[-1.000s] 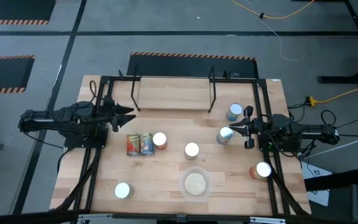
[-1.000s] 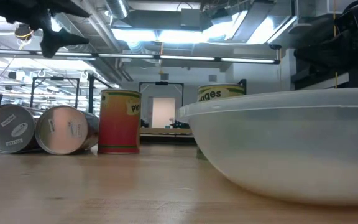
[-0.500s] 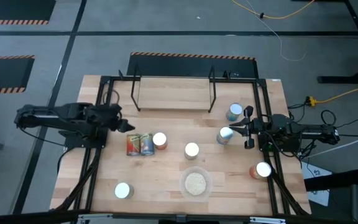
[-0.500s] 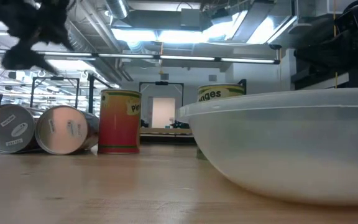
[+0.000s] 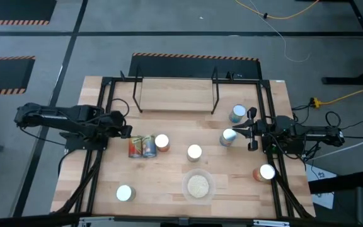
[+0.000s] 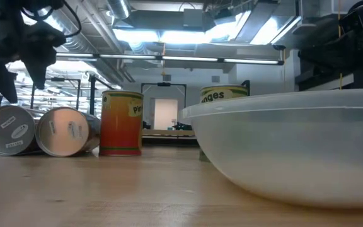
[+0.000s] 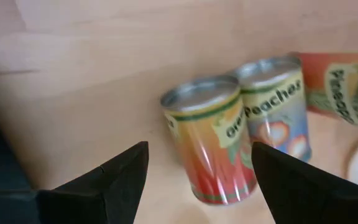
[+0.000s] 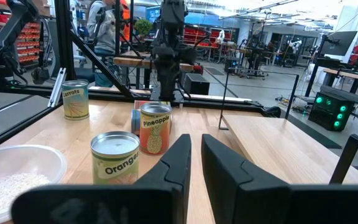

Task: Pick and place cans onto a shelf
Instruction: Put the canned green bean on the shelf

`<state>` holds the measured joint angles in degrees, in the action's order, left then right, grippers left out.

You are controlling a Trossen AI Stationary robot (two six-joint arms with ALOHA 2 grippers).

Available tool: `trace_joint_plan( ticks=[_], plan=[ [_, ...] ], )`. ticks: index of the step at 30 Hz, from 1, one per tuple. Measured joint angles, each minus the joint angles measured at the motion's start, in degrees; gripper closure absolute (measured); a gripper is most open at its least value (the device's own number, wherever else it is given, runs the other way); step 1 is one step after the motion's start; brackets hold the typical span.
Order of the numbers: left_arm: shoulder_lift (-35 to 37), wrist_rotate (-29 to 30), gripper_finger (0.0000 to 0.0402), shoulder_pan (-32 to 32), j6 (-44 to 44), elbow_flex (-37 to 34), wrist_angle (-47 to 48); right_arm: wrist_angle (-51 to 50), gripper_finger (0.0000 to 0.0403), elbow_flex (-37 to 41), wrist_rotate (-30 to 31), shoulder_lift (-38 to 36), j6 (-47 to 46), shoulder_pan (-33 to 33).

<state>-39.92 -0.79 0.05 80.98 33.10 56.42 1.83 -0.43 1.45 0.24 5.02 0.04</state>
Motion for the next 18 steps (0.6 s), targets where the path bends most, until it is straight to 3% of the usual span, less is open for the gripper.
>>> trace_joint_plan(
  ticks=[18],
  plan=[
    [-10.66,0.92,0.0124,-2.44,0.09,-0.02,-8.1,0.0,0.0358,0.0,0.0,0.0,0.0,0.01]
  ],
)
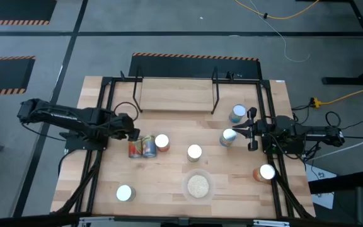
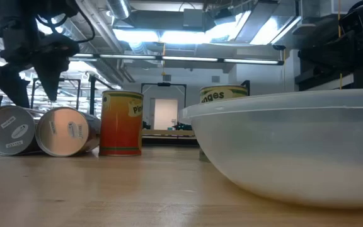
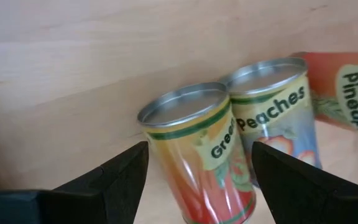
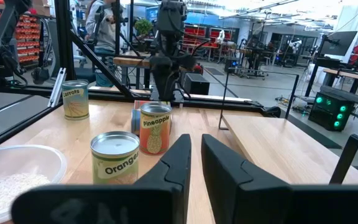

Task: Pick and place cans onto a shelf
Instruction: Put the canned green bean on the shelf

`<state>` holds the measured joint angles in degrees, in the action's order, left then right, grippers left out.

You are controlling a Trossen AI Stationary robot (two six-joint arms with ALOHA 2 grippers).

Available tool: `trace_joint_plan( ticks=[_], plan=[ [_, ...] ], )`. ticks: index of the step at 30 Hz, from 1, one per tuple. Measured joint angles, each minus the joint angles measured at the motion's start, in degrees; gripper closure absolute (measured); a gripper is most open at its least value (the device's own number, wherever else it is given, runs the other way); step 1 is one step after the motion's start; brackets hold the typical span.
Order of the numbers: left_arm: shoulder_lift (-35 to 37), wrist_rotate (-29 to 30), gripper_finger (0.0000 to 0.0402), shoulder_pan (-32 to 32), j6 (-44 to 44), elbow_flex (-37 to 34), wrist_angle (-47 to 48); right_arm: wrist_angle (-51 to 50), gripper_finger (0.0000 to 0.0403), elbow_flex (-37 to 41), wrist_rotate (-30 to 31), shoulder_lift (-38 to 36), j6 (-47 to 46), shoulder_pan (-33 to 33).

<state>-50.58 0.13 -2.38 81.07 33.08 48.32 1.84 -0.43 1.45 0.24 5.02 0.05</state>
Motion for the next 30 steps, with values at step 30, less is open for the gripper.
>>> trace_joint_plan(
  ticks=[30],
  plan=[
    [-8.31,0.56,0.0124,-3.44,2.45,0.0,-3.57,-0.01,0.0358,0.0,0.0,-0.01,0.0,0.0]
  ],
)
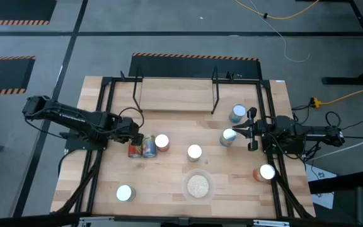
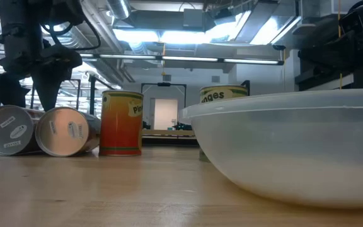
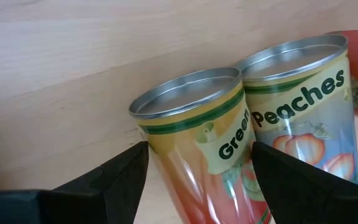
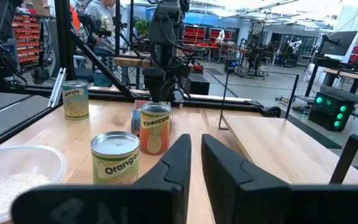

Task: Pick and place cans onto a shelf
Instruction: Put the canned green bean on the shelf

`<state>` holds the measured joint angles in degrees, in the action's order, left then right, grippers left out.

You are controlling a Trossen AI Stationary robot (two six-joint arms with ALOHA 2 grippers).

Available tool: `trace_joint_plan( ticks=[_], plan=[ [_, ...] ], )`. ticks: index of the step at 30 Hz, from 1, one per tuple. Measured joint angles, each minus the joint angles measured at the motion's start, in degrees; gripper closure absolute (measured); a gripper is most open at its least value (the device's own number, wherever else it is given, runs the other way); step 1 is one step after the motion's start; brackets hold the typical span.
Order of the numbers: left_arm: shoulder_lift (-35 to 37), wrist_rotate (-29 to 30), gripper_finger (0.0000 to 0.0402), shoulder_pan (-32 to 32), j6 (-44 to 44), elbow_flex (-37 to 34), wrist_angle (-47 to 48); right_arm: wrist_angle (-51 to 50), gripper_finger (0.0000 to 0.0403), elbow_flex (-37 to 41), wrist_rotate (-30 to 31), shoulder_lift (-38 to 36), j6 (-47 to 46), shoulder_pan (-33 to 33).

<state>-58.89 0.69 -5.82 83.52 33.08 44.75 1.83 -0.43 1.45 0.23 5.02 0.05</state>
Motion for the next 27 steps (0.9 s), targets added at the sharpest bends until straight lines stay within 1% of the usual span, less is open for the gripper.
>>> trace_joint_plan(
  ticks=[13,20,27],
  plan=[
    [0.0,0.12,0.0124,0.0,-0.07,0.0,0.07,0.02,0.0358,0.0,0.0,0.01,0.0,-0.02],
    [0.0,1.88,0.0124,0.02,-0.08,0.0,0.17,0.0,0.0358,0.0,0.0,0.02,0.0,0.0],
    [-0.01,1.9,0.0124,0.02,-0.08,-0.01,0.17,0.0,0.0358,0.0,0.0,0.0,0.0,-0.02]
  ],
)
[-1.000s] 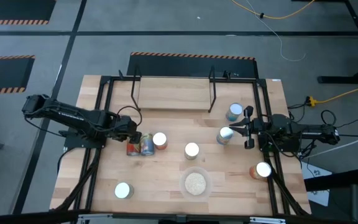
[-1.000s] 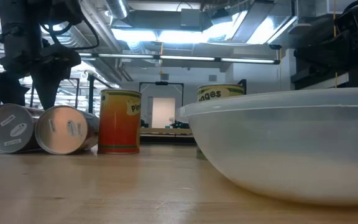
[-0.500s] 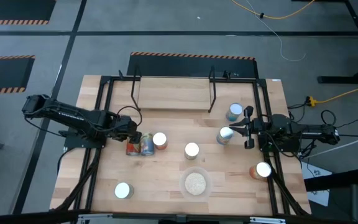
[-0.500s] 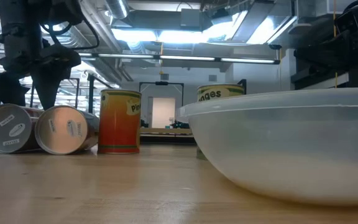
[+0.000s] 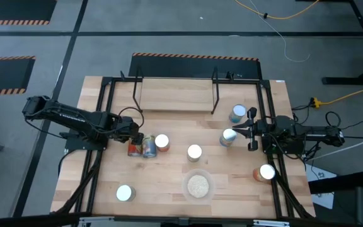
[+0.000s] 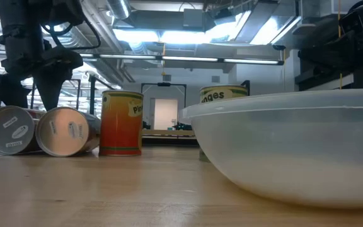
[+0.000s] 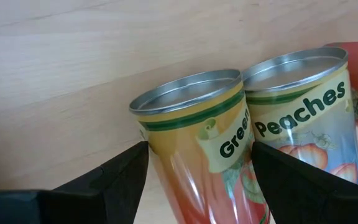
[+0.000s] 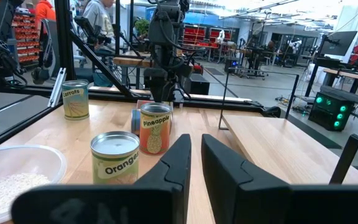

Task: Pick and place cans onto a shelf
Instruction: Put the canned green bean on the shelf

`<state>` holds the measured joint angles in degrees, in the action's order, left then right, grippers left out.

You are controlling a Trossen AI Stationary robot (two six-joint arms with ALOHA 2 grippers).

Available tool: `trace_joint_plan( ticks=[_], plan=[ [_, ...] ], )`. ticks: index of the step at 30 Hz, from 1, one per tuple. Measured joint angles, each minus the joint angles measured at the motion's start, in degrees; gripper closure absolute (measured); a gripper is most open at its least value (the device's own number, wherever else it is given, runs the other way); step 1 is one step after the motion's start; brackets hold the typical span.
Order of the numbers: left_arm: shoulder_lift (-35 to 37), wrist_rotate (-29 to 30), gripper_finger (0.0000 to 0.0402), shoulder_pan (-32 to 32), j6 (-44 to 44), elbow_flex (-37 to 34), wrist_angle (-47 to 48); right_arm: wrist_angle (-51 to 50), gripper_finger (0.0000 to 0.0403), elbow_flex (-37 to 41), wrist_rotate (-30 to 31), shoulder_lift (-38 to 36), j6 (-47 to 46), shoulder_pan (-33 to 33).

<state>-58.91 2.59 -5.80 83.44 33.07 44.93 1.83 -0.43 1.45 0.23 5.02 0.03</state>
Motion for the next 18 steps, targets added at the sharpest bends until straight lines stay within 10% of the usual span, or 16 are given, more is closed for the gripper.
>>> trace_joint_plan(
  ticks=[18],
  plan=[
    [0.03,-0.04,0.0171,0.0,0.0,0.01,-0.07,0.0,0.0358,0.0,0.0,0.0,0.0,0.0]
  ],
)
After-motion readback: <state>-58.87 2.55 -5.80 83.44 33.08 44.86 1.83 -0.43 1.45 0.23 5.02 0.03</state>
